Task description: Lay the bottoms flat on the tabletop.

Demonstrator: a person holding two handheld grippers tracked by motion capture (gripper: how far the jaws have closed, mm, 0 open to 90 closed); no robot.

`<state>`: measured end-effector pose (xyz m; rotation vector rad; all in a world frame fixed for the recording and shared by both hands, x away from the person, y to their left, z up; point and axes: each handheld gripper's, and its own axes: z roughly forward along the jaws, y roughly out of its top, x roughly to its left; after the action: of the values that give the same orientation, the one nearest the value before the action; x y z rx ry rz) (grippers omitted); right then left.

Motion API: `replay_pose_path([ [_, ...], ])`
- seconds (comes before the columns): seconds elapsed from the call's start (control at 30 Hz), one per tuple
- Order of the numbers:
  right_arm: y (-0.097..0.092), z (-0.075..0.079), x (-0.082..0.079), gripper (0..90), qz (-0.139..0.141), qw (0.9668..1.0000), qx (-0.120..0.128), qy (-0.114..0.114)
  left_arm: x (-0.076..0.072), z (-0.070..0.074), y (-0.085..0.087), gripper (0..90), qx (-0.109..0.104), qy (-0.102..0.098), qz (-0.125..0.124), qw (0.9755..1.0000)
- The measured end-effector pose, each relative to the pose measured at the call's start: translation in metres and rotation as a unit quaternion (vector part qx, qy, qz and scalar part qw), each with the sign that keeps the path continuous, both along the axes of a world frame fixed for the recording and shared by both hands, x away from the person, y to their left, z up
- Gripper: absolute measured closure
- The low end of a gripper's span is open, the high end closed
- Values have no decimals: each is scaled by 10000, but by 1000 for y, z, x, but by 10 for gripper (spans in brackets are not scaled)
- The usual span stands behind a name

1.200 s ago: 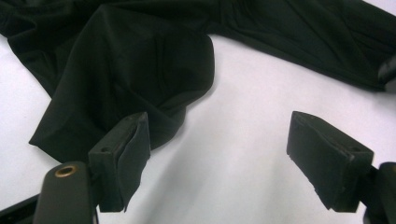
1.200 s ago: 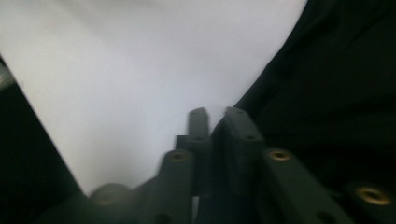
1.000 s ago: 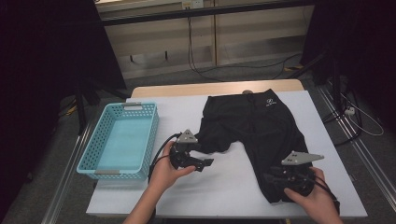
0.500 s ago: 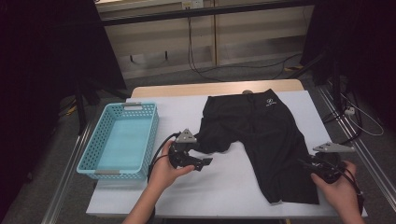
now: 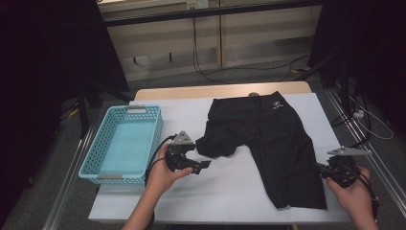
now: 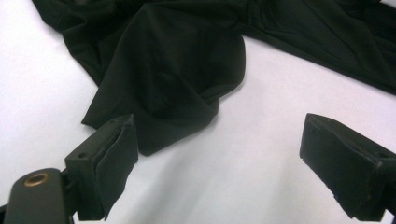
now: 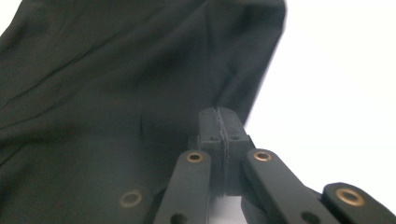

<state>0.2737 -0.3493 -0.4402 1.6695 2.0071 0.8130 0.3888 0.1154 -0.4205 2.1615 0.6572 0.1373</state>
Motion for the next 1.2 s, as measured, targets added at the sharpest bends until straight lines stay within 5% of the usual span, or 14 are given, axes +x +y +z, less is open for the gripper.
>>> replay_pose_path([
  [0.4,-20,1,-11,884,-175,9998,-74,12,-2,-1,0,117,26,21,-17,10000],
  [0.57,-1,4,-10,659,70,9996,-264,-71,-2,-1,0,117,62,33,-11,10000],
  [0.7,25,10,-6,634,427,9988,-118,-206,-2,-1,1,117,50,41,-9,10000],
  [0.87,72,11,-5,668,1162,9930,155,-170,-3,-1,5,117,43,38,24,10000],
  [1.07,119,7,-9,734,1900,9812,325,-63,-3,-1,8,116,34,18,80,10000],
  [1.2,132,-4,-10,735,2098,9776,-164,67,-2,-2,8,117,53,-36,183,9998],
])
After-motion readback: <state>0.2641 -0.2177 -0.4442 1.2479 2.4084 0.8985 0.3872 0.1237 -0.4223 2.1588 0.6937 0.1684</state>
